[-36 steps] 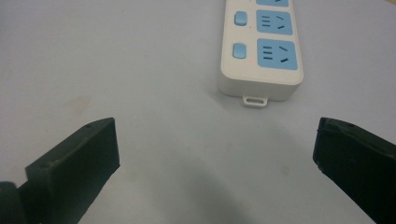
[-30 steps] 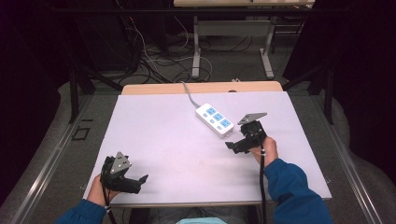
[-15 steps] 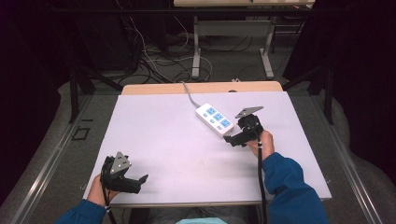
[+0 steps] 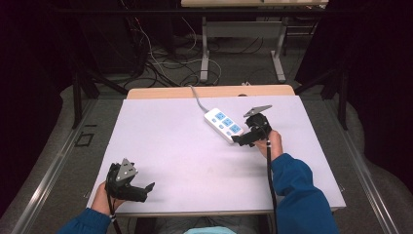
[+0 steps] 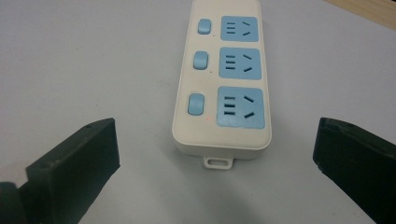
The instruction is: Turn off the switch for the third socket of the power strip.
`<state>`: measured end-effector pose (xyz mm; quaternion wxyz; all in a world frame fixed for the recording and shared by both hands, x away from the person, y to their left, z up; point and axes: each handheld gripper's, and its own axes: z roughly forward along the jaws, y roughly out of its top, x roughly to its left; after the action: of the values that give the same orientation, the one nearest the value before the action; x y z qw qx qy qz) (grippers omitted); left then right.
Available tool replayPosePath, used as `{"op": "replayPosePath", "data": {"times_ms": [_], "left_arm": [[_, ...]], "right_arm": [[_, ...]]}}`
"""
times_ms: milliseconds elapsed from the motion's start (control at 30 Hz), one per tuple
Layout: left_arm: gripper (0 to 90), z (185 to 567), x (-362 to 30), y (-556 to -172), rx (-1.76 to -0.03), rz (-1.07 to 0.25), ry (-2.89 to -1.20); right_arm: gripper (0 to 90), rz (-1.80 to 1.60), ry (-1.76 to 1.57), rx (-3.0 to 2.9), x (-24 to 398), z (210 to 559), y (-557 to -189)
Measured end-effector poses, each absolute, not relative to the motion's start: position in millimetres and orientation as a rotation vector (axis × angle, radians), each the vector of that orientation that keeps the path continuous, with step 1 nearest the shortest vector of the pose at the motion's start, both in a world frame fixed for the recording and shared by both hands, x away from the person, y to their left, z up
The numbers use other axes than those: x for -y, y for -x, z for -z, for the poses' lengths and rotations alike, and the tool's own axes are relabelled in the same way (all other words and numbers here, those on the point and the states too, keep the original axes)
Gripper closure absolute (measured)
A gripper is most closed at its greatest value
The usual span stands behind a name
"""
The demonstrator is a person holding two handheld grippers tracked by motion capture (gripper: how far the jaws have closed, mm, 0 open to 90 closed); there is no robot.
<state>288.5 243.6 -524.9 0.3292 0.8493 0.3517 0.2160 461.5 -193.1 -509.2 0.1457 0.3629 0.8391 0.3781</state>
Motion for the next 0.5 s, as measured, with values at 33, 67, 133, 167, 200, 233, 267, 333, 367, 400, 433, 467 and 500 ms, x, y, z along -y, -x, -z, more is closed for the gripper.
{"op": "replayPosePath", "data": {"times_ms": [33, 67, 133, 167, 200, 233, 267, 333, 367, 400, 433, 467, 500], "left_arm": [[0.0, 524.9, -243.7, -288.4, -0.92, -0.565, -2.223], [0.0, 525.2, -243.5, -288.3, -0.922, -0.572, -2.219], [0.0, 525.6, -243.3, -288.4, -0.924, -0.581, -2.213], [0.0, 525.6, -243.2, -288.3, -0.924, -0.579, -2.212], [0.0, 525.2, -243.5, -288.4, -0.921, -0.57, -2.217], [0.0, 525.6, -243.3, -288.2, -0.924, -0.579, -2.212], [0.0, 525.6, -243.3, -288.3, -0.925, -0.579, -2.209], [0.0, 524.0, -244.1, -288.1, -0.924, -0.55, -2.227], [0.0, 524.0, -244.3, -288.1, -0.922, -0.546, -2.226], [0.0, 524.0, -244.4, -288.0, -0.923, -0.546, -2.223], [0.0, 523.9, -244.4, -288.1, -0.924, -0.547, -2.222], [0.0, 524.0, -244.5, -288.2, -0.926, -0.546, -2.22], [0.0, 523.8, -244.5, -288.2, -0.929, -0.548, -2.224]], "right_arm": [[0.0, -1.075, -1.041, -2.414, 193.0, 509.3, -462.7], [0.0, -1.075, -1.041, -2.414, 193.0, 509.3, -462.7], [0.0, -1.091, -1.064, -2.403, 191.8, 509.5, -467.0], [0.0, -1.091, -1.064, -2.403, 191.8, 509.5, -467.0], [0.0, -1.085, -1.066, -2.409, 191.6, 509.6, -468.8], [0.0, -1.105, -1.066, -2.397, 191.0, 510.6, -471.9], [0.0, -1.105, -1.066, -2.397, 191.0, 510.6, -471.9], [0.0, -1.077, -1.064, -2.402, 189.0, 511.9, -475.6], [0.0, -1.077, -1.064, -2.402, 189.0, 511.9, -475.6], [0.0, -1.074, -1.069, -2.4, 187.7, 512.5, -476.4], [0.0, -1.079, -1.081, -2.397, 185.8, 513.3, -477.1], [0.0, -1.066, -1.073, -2.4, 184.4, 514.2, -479.7], [0.0, -1.066, -1.073, -2.4, 184.4, 514.2, -479.7]]}}
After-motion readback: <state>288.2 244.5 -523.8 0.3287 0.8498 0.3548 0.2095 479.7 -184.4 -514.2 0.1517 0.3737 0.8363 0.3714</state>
